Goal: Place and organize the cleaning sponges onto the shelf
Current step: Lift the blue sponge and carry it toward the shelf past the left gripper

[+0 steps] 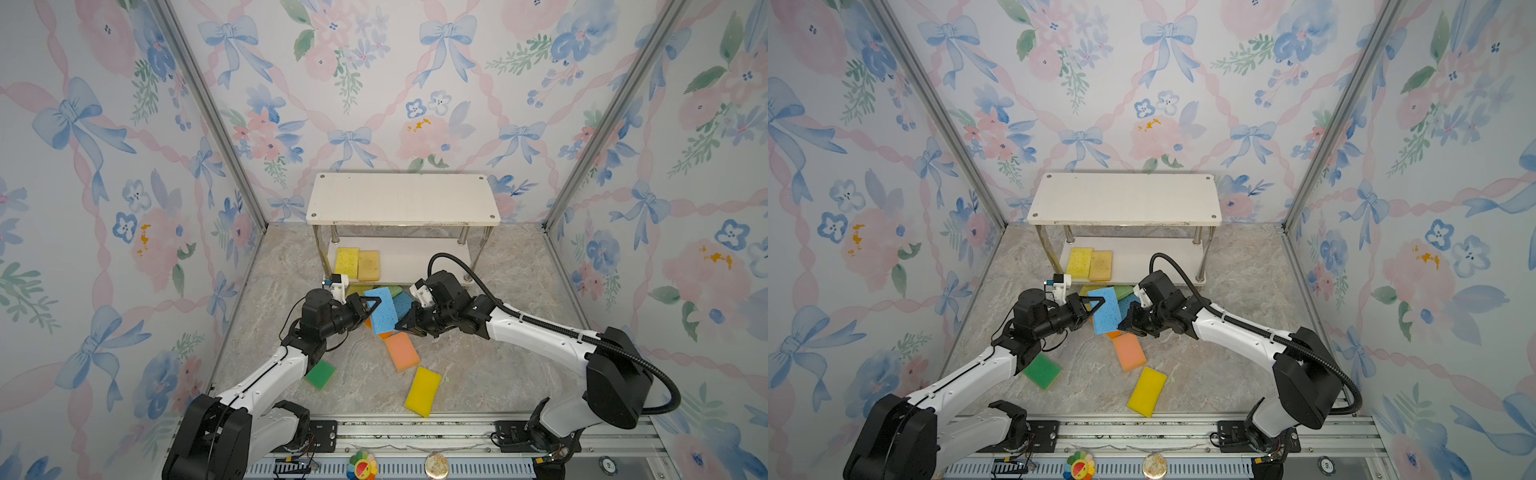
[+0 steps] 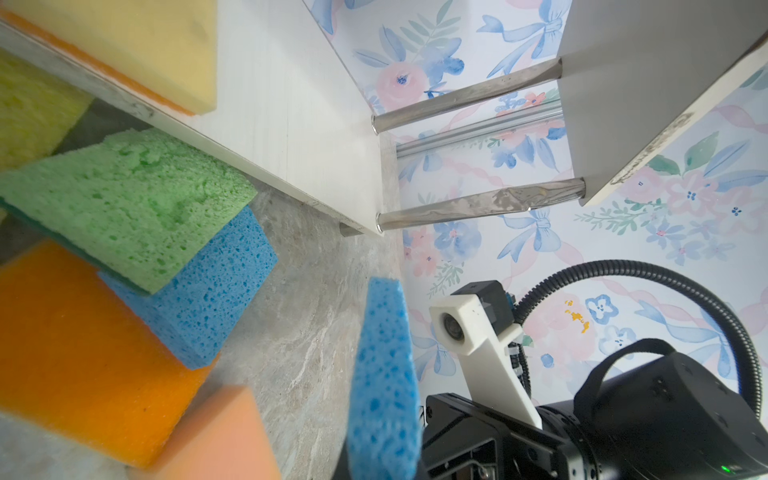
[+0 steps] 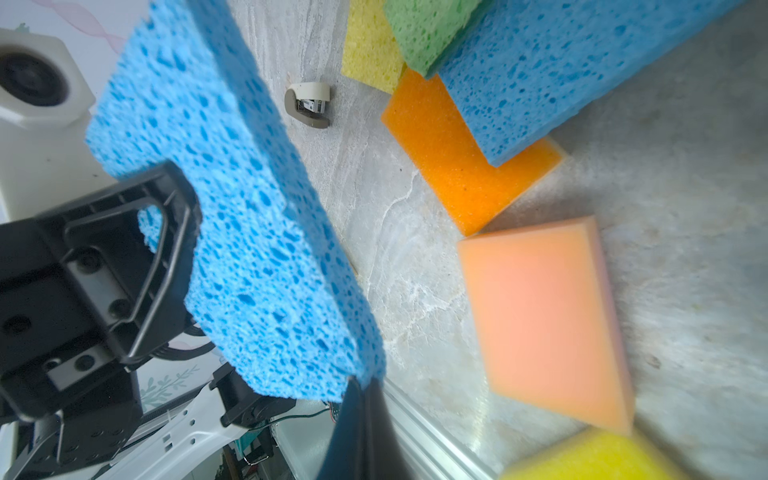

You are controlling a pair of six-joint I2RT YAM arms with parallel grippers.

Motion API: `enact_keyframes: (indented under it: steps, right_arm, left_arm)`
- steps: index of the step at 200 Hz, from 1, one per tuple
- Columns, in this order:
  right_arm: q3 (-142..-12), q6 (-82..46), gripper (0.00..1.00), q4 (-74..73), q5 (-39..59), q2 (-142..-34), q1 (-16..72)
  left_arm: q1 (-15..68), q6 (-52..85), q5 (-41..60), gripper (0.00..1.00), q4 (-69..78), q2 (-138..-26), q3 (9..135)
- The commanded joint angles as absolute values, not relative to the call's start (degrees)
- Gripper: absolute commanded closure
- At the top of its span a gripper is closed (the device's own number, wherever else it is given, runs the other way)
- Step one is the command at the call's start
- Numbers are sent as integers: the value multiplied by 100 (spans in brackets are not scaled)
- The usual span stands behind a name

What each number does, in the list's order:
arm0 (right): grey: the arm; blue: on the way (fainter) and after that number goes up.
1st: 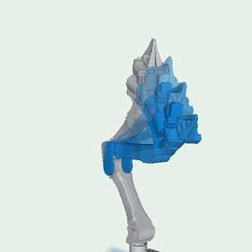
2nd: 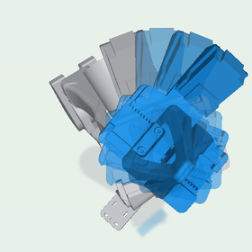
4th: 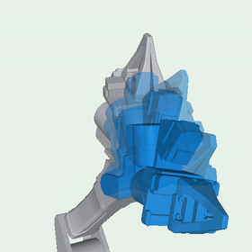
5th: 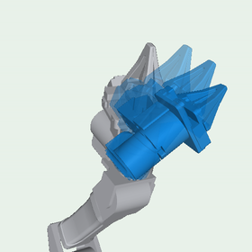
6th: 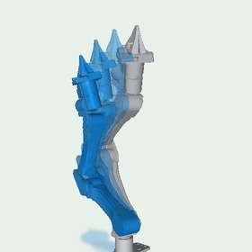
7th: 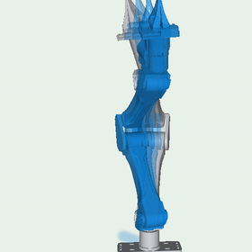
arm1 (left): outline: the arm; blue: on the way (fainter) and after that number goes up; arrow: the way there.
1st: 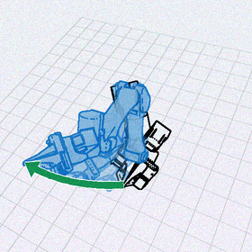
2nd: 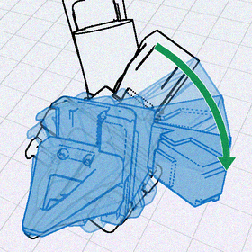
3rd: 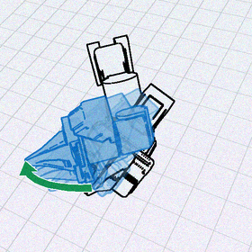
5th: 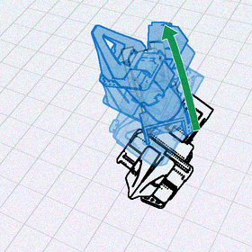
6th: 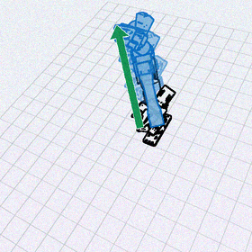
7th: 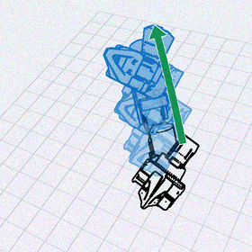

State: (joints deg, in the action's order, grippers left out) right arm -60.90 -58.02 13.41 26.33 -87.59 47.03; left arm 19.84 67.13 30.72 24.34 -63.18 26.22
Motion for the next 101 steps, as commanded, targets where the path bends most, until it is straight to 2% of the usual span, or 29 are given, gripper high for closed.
enact_keyframes:
  steps: [1,12,27,37,43,47,57,63,81,93,101]
  right_arm:
    - [-6016,-5757,98,1332,2621,-8565,4729]
    - [-6018,-5749,99,1358,2601,-8544,4720]
    - [-6004,-5729,100,1394,2562,-8502,4714]
    - [-5988,-5731,100,1406,2538,-8460,4703]
    - [-5969,-5732,100,1416,2530,-8440,4694]
    - [-5963,-5732,100,1422,2523,-8425,4689]
    - [-5949,-5726,100,1416,2526,-8394,4685]
    - [-5941,-5730,100,1407,2537,-8388,4685]
    - [-5937,-5722,88,1400,2592,-8385,4685]
    - [-5929,-5722,77,1406,2601,-8394,4685]
    - [-5904,-5722,73,1407,2602,-8394,4685]
  left_arm:
    - [1942,6772,3094,95,2605,-6346,2558]
    - [1928,6793,3087,80,2609,-6341,2542]
    - [1881,6810,3104,71,2607,-6325,2510]
    - [1855,6828,3095,57,2606,-6319,2490]
    - [1851,6837,3104,55,2605,-6334,2484]
    - [1846,6836,3117,58,2603,-6332,2483]
    - [1852,6825,3129,75,2608,-6343,2497]
    - [1854,6818,3138,82,2611,-6347,2510]
    - [1848,6794,3175,100,2621,-6367,2555]
    - [1854,6801,3187,100,2646,-6378,2580]
    - [1852,6819,3190,100,2664,-6371,2599]
